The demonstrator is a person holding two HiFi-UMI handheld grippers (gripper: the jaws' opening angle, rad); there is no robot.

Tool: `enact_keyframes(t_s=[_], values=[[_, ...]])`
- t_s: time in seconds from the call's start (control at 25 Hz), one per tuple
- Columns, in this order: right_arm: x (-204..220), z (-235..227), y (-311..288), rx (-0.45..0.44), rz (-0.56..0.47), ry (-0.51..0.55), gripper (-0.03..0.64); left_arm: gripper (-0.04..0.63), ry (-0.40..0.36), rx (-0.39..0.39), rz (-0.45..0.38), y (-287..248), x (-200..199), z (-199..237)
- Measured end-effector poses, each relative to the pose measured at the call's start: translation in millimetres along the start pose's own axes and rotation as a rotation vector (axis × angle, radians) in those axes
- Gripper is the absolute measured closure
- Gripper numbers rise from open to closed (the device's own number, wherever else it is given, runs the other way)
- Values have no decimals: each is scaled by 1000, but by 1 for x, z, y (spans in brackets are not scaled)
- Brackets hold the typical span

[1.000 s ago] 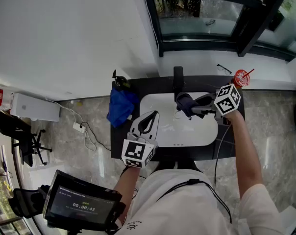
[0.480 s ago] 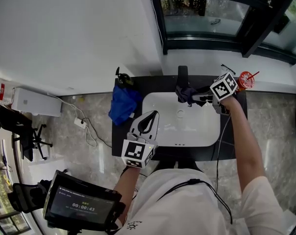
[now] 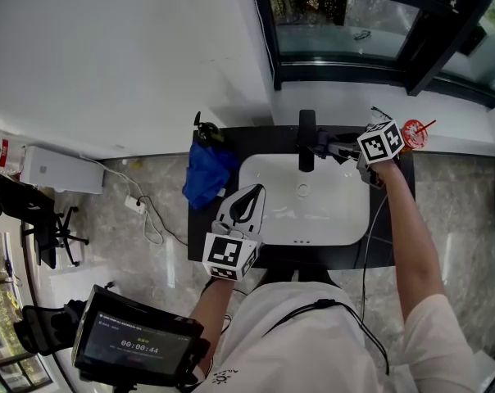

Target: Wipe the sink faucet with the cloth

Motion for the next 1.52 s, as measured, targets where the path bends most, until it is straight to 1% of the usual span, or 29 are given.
enact_keyframes(t_s=[0.16, 0.52, 0.6, 0.68, 0.8, 0.96, 1.12, 1.24, 1.32, 1.4, 1.52], values=[[3, -8, 11, 35, -56, -16, 508, 601, 3, 3, -9, -1, -4, 0], [33, -15, 34, 32, -125, -48, 508, 601, -4, 22, -4, -1, -1, -4], [39, -16, 37, 39, -139, -37, 508, 601, -2, 24, -3, -1, -2, -4], [46, -17, 36, 65, -126, -4, 508, 601, -5, 27, -4, -1, -1, -4], [55, -18, 28, 124, -54, 82, 508, 601, -11, 31, -1, -1, -1, -5], [64, -14, 6, 207, 62, 235, 508, 601, -13, 31, 9, 1, 1, -6], [63, -3, -16, 247, 121, 366, 508, 601, -7, 17, 17, 7, 0, -10], [52, 4, -38, 287, 165, 487, 508, 601, -15, 8, 34, 8, 7, -4], [47, 9, -50, 301, 204, 574, 508, 601, -11, -1, 45, 9, 10, -1], [42, 17, -57, 296, 224, 647, 508, 601, -5, -8, 53, 11, 11, -1], [37, 23, -65, 293, 244, 729, 506, 601, 5, -19, 60, 14, 13, 0]])
Point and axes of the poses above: the fingertips, and each gripper's own axes: y backward along the fingers, z to its left, x out of its underside, the point moved 7 cm from there along y, backward along the fingers, and after that the axes turned 15 degrees about -y, right-handed, at the moved point
